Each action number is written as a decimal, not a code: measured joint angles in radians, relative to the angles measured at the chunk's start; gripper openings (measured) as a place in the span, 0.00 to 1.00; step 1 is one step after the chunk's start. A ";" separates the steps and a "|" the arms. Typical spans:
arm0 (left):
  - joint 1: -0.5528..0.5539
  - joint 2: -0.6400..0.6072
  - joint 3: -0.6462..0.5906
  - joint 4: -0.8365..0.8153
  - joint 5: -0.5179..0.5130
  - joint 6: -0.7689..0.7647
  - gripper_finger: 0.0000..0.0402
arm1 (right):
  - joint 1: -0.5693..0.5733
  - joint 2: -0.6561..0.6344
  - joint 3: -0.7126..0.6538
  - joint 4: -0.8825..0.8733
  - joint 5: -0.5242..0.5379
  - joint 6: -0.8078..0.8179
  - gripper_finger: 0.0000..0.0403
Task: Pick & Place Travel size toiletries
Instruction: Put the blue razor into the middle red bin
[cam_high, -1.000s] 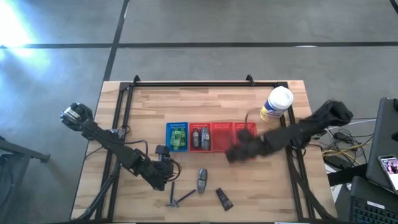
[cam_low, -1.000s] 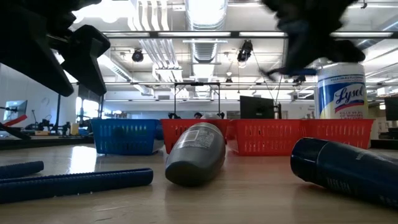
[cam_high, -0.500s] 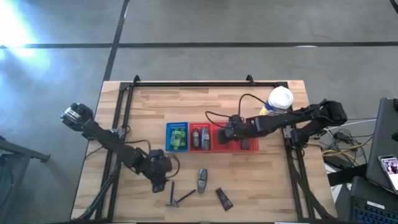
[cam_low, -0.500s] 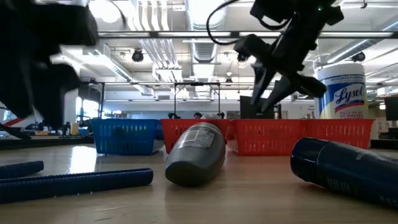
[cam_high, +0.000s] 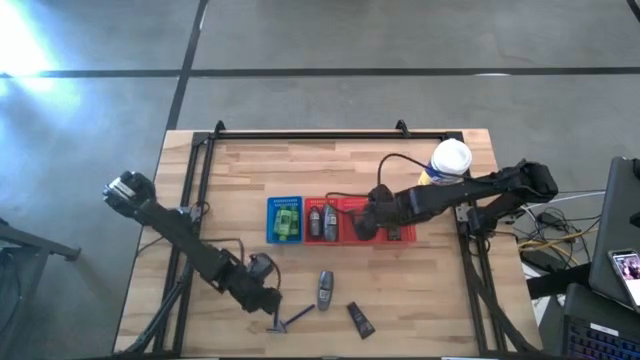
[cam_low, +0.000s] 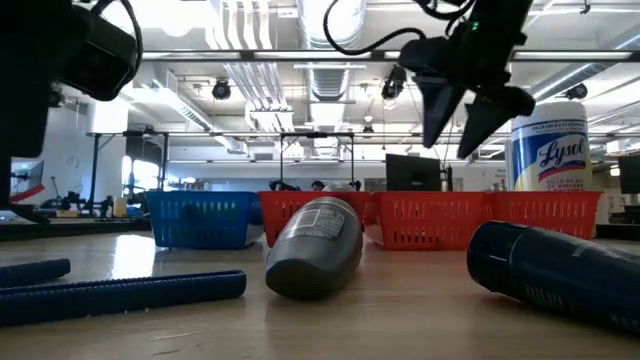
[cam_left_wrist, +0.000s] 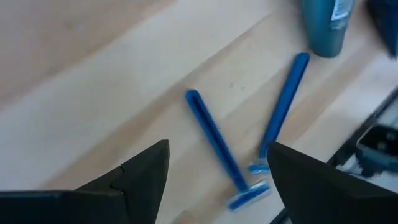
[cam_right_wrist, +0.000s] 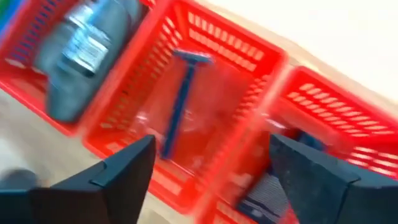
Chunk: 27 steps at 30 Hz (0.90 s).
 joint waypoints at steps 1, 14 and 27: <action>-0.004 0.025 0.025 -0.012 0.000 -0.035 0.69 | 0.008 0.000 0.008 -0.027 0.004 -0.012 0.79; -0.014 0.438 0.491 -0.404 0.140 -0.164 0.69 | 0.082 -0.007 0.034 -0.092 0.068 -0.063 0.87; -0.014 0.582 0.591 -0.489 0.150 -0.192 0.34 | 0.125 -0.029 0.012 -0.096 0.066 -0.104 0.74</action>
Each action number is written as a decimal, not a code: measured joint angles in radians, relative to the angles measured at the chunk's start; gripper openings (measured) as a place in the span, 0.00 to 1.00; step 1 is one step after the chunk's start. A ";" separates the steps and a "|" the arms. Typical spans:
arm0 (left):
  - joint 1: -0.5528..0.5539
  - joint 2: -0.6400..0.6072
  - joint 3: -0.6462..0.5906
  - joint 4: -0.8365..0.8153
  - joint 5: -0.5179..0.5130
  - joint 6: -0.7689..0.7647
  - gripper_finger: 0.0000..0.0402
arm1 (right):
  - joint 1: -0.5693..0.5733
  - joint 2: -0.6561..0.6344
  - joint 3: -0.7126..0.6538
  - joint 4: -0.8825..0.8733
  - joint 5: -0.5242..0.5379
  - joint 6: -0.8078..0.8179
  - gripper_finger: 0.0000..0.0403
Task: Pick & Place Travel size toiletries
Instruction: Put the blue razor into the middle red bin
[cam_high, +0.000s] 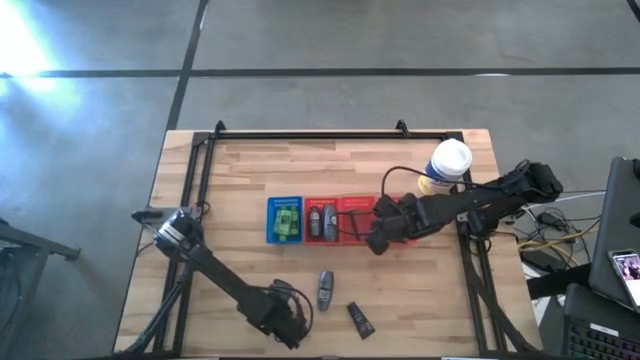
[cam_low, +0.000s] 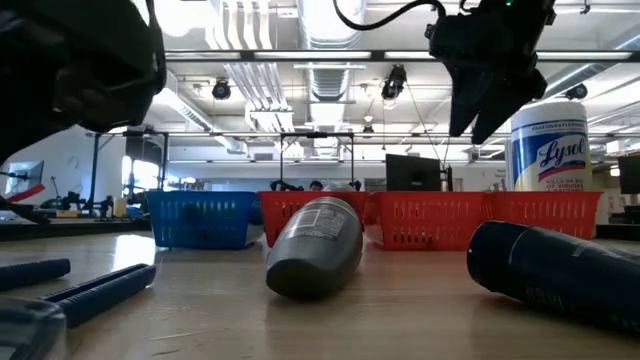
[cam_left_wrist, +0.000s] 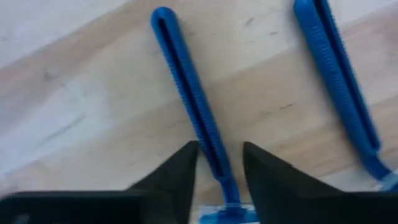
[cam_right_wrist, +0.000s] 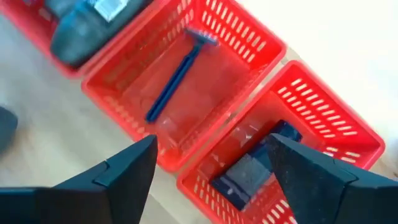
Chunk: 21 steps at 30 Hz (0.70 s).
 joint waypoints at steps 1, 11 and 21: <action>0.000 0.000 -0.007 -0.008 -0.010 0.011 0.29 | 0.005 -0.005 0.000 -0.001 -0.013 -0.015 0.73; -0.007 -0.064 -0.060 -0.100 -0.335 0.367 0.06 | 0.051 -0.143 -0.036 0.331 -0.424 -0.181 0.62; 0.053 -0.357 -0.145 0.141 -0.682 1.024 0.06 | -0.049 -0.087 -0.082 0.583 -0.426 -0.163 0.61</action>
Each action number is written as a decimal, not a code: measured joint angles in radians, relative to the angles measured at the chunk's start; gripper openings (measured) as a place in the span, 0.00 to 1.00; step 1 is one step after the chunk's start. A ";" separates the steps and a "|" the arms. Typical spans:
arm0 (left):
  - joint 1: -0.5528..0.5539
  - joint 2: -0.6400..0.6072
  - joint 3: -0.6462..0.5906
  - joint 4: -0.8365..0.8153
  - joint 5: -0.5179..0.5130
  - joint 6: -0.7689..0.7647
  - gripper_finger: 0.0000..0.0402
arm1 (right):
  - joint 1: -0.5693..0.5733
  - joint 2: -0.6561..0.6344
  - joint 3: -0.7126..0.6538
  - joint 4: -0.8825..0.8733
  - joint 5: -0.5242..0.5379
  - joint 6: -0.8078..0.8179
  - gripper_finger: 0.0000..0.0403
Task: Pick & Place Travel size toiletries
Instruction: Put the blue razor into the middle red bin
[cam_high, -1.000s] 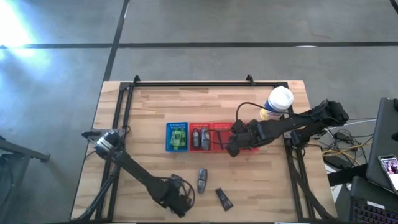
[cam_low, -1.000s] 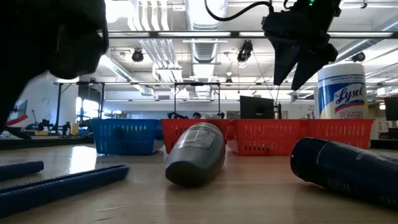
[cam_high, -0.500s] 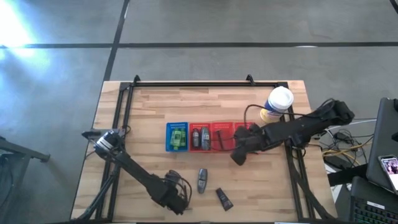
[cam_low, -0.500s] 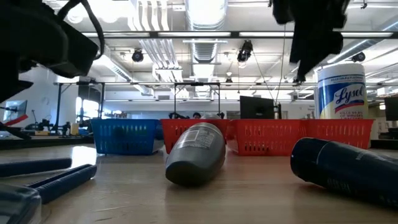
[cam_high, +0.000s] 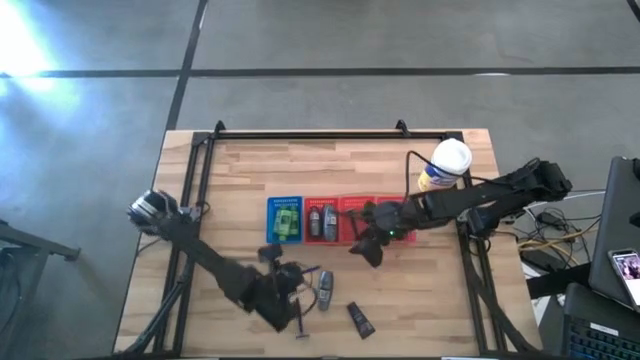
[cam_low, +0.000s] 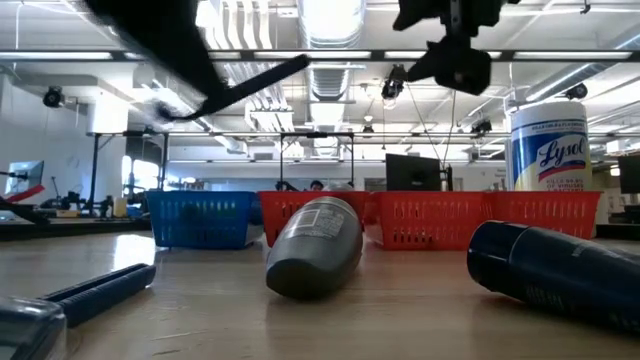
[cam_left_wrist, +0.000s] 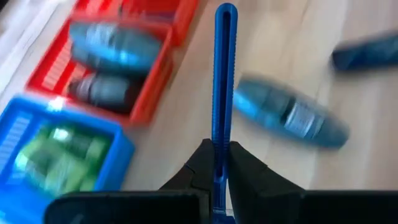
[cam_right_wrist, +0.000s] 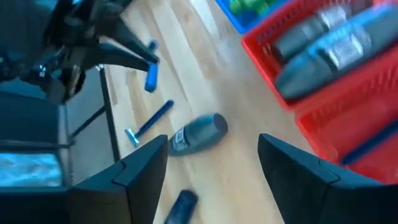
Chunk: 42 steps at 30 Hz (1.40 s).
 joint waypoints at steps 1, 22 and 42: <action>0.017 -0.035 -0.023 0.059 0.015 0.040 0.06 | 0.000 0.001 0.000 0.013 0.016 -0.032 0.62; 0.280 -0.509 -0.537 1.075 0.190 0.222 0.06 | -0.032 0.052 0.016 0.583 0.278 -0.208 0.84; 0.309 -0.463 -0.505 1.130 0.239 0.307 0.06 | -0.056 0.115 0.124 0.475 0.217 -0.184 0.28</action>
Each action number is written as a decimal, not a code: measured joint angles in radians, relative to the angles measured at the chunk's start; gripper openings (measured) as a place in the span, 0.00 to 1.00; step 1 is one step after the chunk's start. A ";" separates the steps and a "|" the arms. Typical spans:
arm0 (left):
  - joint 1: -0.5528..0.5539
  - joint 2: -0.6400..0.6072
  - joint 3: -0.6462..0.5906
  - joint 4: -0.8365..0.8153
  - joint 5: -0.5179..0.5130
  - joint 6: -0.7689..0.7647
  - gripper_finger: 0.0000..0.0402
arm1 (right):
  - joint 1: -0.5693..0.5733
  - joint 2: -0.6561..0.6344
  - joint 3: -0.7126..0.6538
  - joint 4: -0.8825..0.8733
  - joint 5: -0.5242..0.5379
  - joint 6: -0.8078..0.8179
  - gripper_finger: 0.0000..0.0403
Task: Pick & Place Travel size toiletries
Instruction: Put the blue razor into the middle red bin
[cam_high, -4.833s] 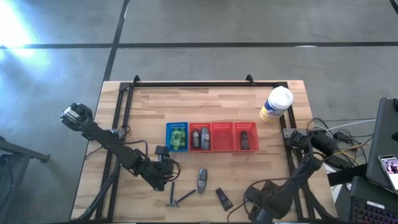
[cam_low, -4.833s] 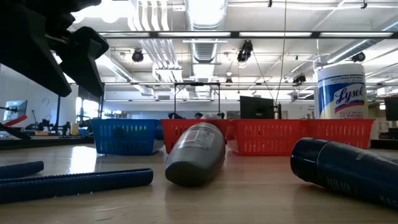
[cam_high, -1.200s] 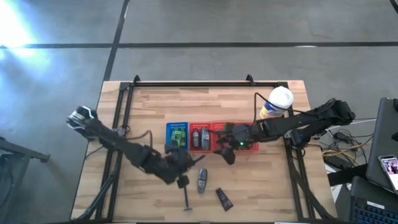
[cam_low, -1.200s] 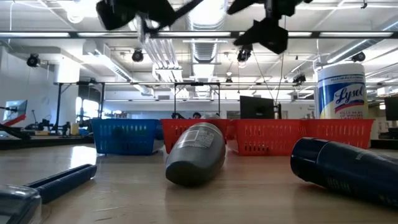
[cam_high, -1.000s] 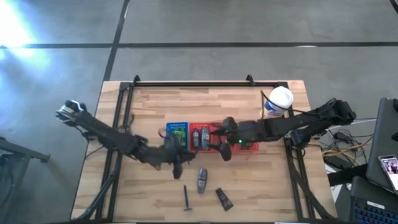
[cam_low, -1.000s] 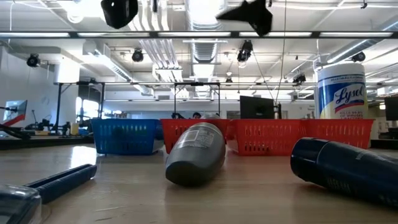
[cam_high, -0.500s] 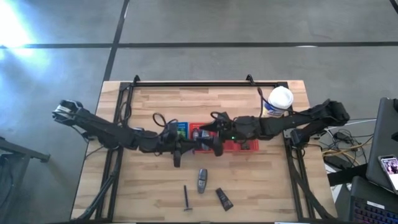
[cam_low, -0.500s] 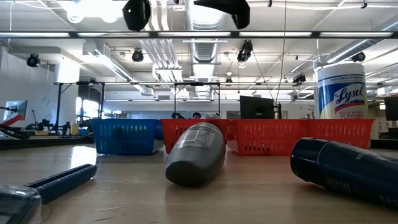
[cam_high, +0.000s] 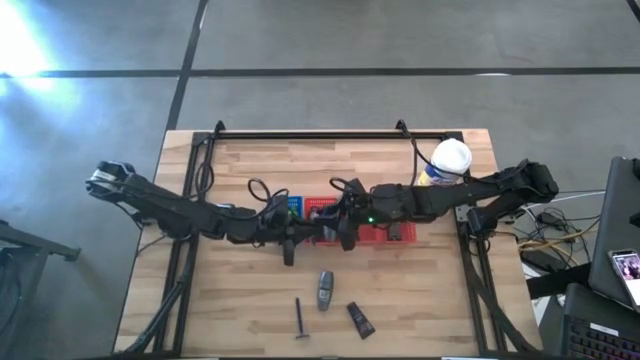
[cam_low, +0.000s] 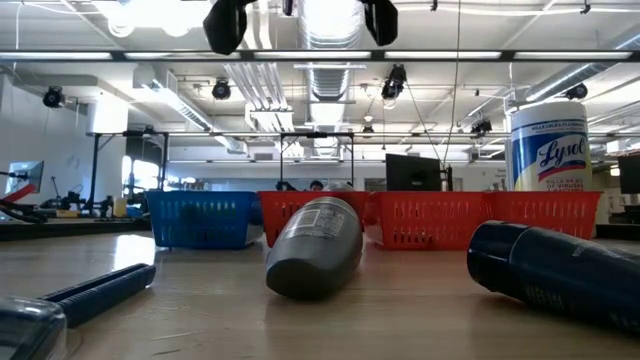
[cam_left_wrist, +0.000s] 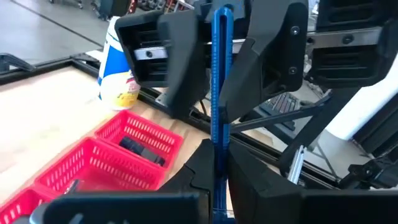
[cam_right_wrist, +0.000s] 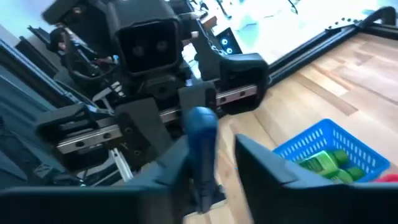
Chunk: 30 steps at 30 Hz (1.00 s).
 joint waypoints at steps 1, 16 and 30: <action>0.000 0.000 0.000 0.000 -0.002 0.001 0.07 | 0.000 -0.001 0.002 0.001 -0.002 -0.006 0.22; -0.009 -0.036 0.002 -0.161 -0.217 -0.089 0.69 | -0.112 0.004 0.022 -0.593 0.052 0.191 0.08; -0.192 0.073 0.015 -0.729 -0.011 -0.940 0.78 | -0.275 0.199 -0.017 -0.829 -0.155 0.387 0.16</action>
